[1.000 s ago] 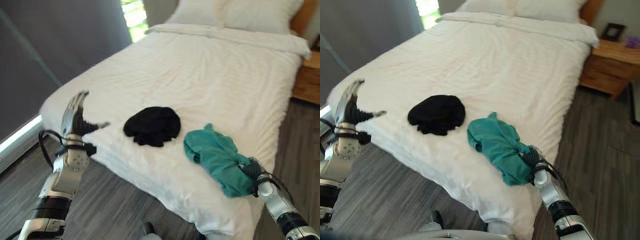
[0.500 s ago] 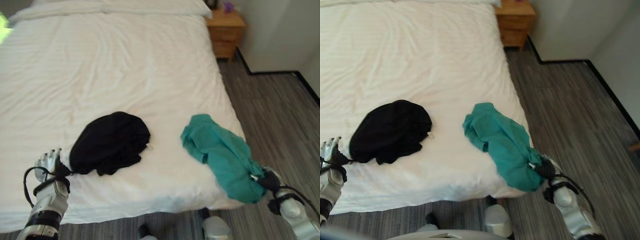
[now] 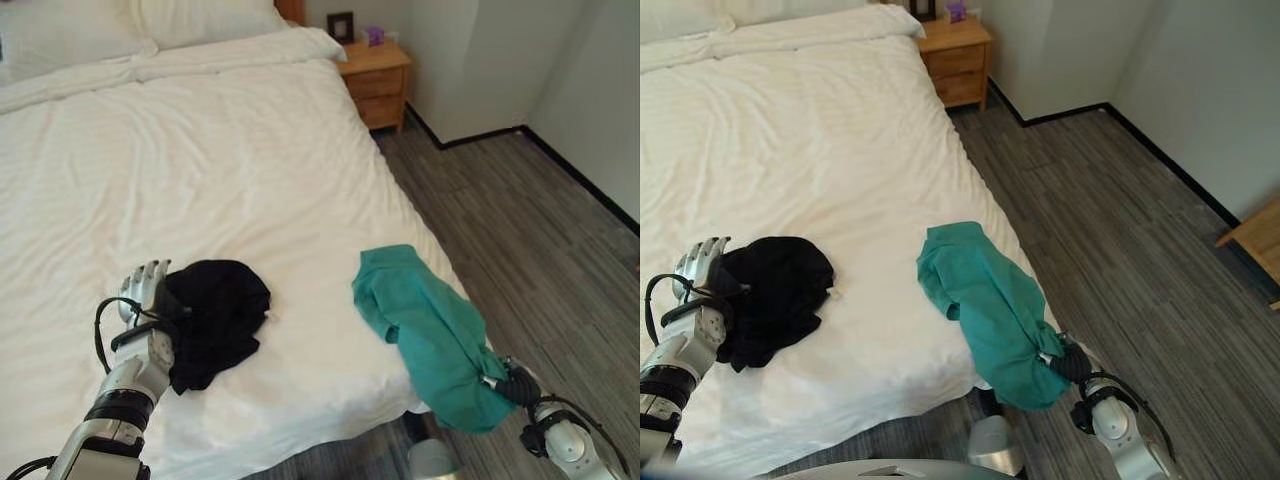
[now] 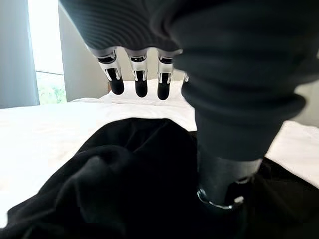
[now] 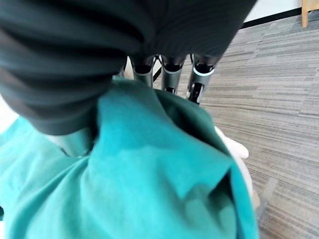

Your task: Pick up bed clothes into laundry basket.

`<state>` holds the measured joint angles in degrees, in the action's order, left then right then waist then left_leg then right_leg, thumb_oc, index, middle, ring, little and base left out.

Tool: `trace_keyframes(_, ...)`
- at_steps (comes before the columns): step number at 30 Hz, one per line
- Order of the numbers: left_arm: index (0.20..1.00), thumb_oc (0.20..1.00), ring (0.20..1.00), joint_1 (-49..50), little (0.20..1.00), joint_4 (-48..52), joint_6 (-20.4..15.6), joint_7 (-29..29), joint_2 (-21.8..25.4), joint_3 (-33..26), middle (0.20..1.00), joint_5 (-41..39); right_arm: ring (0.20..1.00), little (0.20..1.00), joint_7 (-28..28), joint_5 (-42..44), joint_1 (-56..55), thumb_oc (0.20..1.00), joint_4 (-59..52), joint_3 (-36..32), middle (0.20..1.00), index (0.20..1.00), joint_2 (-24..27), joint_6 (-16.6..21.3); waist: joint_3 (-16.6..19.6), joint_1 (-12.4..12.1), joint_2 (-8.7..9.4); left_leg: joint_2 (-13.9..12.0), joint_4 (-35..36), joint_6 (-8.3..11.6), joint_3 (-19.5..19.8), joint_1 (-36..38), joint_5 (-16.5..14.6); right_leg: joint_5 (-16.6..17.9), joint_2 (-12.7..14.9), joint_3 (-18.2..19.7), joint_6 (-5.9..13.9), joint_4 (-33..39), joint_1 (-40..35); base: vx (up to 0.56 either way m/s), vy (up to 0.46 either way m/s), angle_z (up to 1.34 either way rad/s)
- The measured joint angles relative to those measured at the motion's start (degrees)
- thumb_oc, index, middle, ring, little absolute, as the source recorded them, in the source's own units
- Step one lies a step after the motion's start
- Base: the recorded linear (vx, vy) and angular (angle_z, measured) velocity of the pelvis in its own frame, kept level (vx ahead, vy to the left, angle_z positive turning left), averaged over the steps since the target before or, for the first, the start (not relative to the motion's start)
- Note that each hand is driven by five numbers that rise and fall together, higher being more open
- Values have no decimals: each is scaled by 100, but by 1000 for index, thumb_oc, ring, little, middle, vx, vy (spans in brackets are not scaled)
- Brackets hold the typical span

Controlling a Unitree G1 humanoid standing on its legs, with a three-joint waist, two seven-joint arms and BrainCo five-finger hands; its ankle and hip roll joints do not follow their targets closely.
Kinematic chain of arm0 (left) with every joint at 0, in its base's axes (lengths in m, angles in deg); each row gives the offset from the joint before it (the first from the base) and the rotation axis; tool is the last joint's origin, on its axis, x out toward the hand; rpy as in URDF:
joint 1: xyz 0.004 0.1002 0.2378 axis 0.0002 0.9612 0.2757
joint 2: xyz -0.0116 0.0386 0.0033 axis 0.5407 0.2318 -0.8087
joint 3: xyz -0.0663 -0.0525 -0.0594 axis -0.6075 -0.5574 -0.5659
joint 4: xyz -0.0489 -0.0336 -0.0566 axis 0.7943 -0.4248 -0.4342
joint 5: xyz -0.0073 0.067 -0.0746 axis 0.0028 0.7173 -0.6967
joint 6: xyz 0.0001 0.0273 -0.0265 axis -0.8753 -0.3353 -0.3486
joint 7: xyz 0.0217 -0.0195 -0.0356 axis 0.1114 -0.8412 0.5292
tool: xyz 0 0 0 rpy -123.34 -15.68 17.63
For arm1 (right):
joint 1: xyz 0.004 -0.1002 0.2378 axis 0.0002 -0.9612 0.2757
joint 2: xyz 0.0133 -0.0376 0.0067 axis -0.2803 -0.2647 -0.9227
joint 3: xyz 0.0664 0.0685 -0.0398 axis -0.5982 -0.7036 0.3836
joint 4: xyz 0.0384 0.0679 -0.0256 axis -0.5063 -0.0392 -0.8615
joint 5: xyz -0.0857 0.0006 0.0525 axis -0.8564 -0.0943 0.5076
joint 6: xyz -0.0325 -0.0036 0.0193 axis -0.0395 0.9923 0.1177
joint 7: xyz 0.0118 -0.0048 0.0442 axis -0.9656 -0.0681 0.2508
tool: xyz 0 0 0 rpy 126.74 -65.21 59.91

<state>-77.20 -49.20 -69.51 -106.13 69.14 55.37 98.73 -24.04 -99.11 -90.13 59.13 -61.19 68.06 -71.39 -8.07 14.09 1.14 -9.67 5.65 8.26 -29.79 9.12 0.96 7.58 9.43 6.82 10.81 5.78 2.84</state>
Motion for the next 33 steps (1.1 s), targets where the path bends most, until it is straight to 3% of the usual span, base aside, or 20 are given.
trace_keyframes(1,385,385,385,-141,385,-595,-15,182,-122,202,385,17,200,200,-6,3,-2,200,9,-5,200,200,-4,-29,35,38,17,31,21,-1,-28,16,-3,16,21,25,3,-1,7,1,87,-14)
trace_keyframes(4,294,294,294,-123,294,-1319,-24,595,-355,261,294,50,200,200,-30,3,-21,200,56,-20,200,200,-4,-131,116,116,77,71,28,-5,-118,0,-7,20,44,117,7,14,91,7,90,-15)
trace_keyframes(5,200,200,200,-97,200,-1774,-28,624,-564,246,200,116,200,200,-93,1,-68,200,75,-55,200,200,-3,-191,164,153,79,95,28,-8,-137,6,-8,39,61,150,16,0,95,14,80,-13)
trace_keyframes(10,200,200,200,36,200,-2012,74,717,-959,30,200,263,200,200,-203,-1,-549,200,-61,-292,200,200,28,-282,421,301,31,127,31,-2,-161,46,-75,15,81,184,47,22,101,14,65,-5)
trace_keyframes(18,200,200,200,-243,200,-1243,-33,975,-736,292,200,-693,200,200,-68,41,-871,200,-573,-1421,200,200,61,-243,401,542,87,288,-4,-94,-245,98,-96,-37,318,104,65,28,120,-37,31,-3)
trace_keyframes(19,200,200,200,-238,200,-742,-38,951,-691,290,200,-854,200,200,6,44,-810,200,-630,-1533,200,200,20,-216,346,548,140,312,-6,-94,-272,107,-91,-30,379,-118,56,24,140,-240,44,-31)
trace_keyframes(20,200,200,200,-179,200,172,-69,836,-636,244,200,-1164,200,200,156,51,-778,200,-888,-1782,200,200,-205,-162,285,395,200,317,-6,-80,-498,129,-66,-12,533,-721,19,18,251,-166,49,-59)
trace_keyframes(21,200,200,200,-108,200,724,-180,812,-574,175,200,-1360,200,200,221,54,-675,200,-1016,-1828,200,200,-242,-122,216,218,219,345,-10,-87,-648,185,-64,-34,674,-1413,-103,-23,290,-203,96,-104)
trace_keyframes(22,200,200,200,62,200,1629,-254,758,-548,40,200,-1617,200,200,317,54,-579,200,-1094,-1945,200,200,-241,-40,92,87,145,196,-4,-86,-893,246,-64,-122,894,-2583,-379,-124,325,-74,41,-93)
trace_keyframes(23,200,200,200,64,200,2072,-427,660,-563,39,200,-1726,200,200,415,61,-496,200,-1119,-2017,200,200,-256,-10,66,26,135,163,-12,-64,-947,271,-79,-103,910,-3066,-464,-258,324,-74,36,-81)
trace_keyframes(24,200,200,200,67,200,2380,-516,587,-631,0,200,-1919,200,200,457,62,-442,200,-1182,-2085,200,200,-399,-19,51,-23,175,128,-15,-51,-1008,341,-93,73,847,-3207,-604,-410,328,-78,-16,-53)
trace_keyframes(25,200,200,200,201,200,2791,-550,549,-696,-140,200,-2135,200,200,513,72,-373,200,-1274,-2084,200,200,-561,1,63,-37,211,98,-14,-40,-1110,428,-87,562,808,-3306,-704,-597,399,-131,-41,-94)
trace_keyframes(26,200,200,200,348,200,3102,-809,390,-997,-275,200,-2535,200,200,628,87,-70,200,-1338,-2043,200,200,-594,91,24,-38,104,-34,-18,-28,-1236,634,-103,743,570,-3229,-480,-590,427,-183,-61,-111)
trace_keyframes(27,200,200,200,370,200,3175,-821,387,-1078,-293,200,-2669,200,200,642,96,108,200,-1338,-2041,200,200,-597,102,-4,-50,55,-43,-24,-86,-1275,655,-138,828,469,-3181,-544,-597,506,-142,-57,-145)
trace_keyframes(28,200,200,200,404,200,3290,-827,393,-1157,-353,200,-2793,200,200,675,114,374,200,-1323,-2009,200,200,-634,107,-34,-69,17,-45,-182,-329,-1384,661,-303,988,362,-3079,-646,-577,656,-162,-48,-191)
trace_keyframes(29,200,200,200,450,200,3625,-887,448,-1181,-518,200,-3001,200,200,808,133,811,200,-1304,-1854,200,200,-732,155,-188,-124,143,-42,-592,-463,-1623,565,-778,1315,314,-2907,-792,-359,808,-145,-32,-175)
trace_keyframes(30,200,200,200,447,200,3815,-889,491,-1199,-515,200,-3023,200,200,844,134,881,200,-1318,-1852,200,200,-690,179,-183,-44,202,123,-578,-422,-1505,516,-853,1067,244,-2971,-443,10,739,-188,-53,-203)
trace_keyframes(31,200,200,200,689,200,4182,-934,541,-1382,-699,200,-3118,200,200,874,137,1081,200,-1195,-1842,200,200,-615,192,-258,-188,23,43,-377,-391,-1796,711,-863,411,240,-3693,-730,-52,797,-101,-59,-196)
trace_keyframes(32,200,200,200,1066,200,4588,-1035,656,-1929,-668,200,-3295,200,200,943,206,1125,200,-1092,-2009,200,200,-644,127,-352,-378,-607,-376,-438,-142,-2497,955,-679,-443,304,-5295,-1009,-967,774,-68,-50,-234)
trace_keyframes(33,200,200,200,1287,200,4722,-1128,744,-2108,-552,200,-3398,200,200,989,267,1010,200,-1089,-1939,200,200,-667,108,-351,-512,-678,-376,-521,-172,-2682,1150,-557,-638,554,-5568,-1265,-1757,655,-24,-91,-204)
